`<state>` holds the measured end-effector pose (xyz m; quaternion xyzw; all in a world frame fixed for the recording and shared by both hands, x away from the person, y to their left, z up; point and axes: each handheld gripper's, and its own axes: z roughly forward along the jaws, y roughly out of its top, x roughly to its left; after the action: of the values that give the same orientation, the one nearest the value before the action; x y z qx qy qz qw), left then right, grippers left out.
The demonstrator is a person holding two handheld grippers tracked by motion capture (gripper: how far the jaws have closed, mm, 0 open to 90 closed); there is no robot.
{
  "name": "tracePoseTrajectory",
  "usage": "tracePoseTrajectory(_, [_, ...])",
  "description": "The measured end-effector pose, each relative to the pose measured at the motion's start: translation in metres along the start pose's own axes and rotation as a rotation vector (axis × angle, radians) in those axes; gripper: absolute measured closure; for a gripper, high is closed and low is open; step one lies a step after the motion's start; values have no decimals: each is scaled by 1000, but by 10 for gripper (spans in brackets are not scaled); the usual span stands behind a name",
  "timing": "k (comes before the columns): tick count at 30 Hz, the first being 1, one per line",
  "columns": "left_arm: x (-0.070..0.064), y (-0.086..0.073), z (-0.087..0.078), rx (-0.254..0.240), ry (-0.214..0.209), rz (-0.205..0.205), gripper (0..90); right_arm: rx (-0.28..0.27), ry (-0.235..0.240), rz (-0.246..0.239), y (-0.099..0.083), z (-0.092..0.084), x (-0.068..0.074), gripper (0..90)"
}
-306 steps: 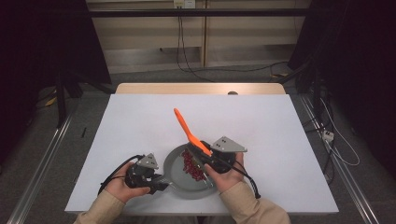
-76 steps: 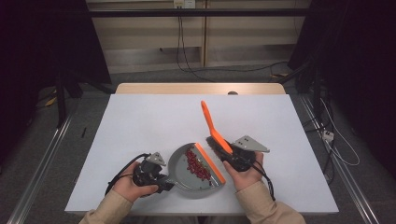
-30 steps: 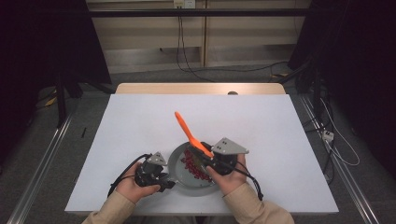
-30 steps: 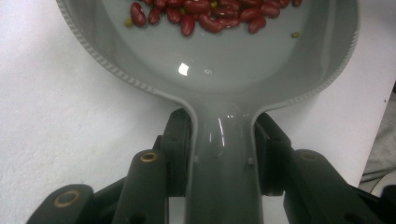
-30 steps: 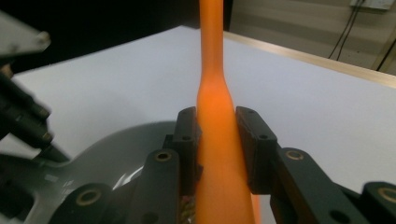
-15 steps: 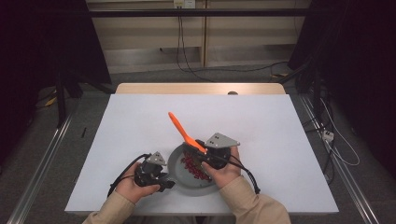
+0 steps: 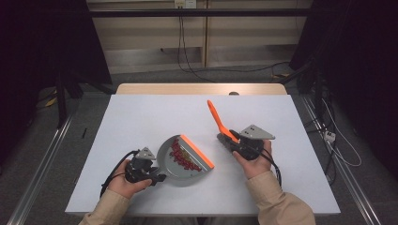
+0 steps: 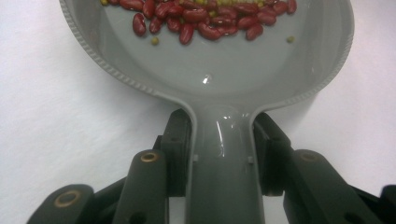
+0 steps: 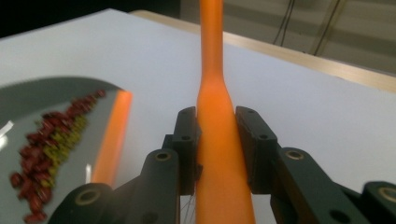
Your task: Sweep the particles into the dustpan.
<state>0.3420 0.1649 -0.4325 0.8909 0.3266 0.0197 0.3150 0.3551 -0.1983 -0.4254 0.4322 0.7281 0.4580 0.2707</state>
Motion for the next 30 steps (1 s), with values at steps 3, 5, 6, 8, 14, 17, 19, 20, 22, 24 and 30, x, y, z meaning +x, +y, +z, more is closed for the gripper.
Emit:
tracePoseTrajectory(3, [2,-2,-1,-12,16,-18,630,49,-2,7,-8,2,-3,710])
tracePoseTrajectory(5, [4,-2,-2,-19,22,-21,630,63,9,12,-7,0,-3,691])
tracePoseTrajectory(6, [4,-2,-3,-21,36,-29,630,70,17,18,-5,-1,-3,659])
tracePoseTrajectory(8, [6,-2,-4,-28,38,-30,630,108,21,3,1,0,-3,617])
tracePoseTrajectory(14, [11,-6,-6,-61,71,-57,630,196,21,-19,9,5,-2,711])
tracePoseTrajectory(17, [15,-8,-7,-78,79,-79,630,193,26,-3,8,4,-4,717])
tracePoseTrajectory(19, [17,-8,-8,-98,92,-89,630,177,29,-1,6,2,-7,717])
tracePoseTrajectory(20, [18,-8,-9,-109,98,-92,630,171,33,4,6,1,-8,717])
tracePoseTrajectory(22, [19,-8,-11,-125,105,-106,630,143,30,4,5,-2,-12,717])
tracePoseTrajectory(24, [21,-9,-11,-145,121,-126,630,125,39,0,5,-6,-16,717])
tracePoseTrajectory(30, [32,-10,-13,-175,167,-185,630,84,24,7,4,-17,-36,717])
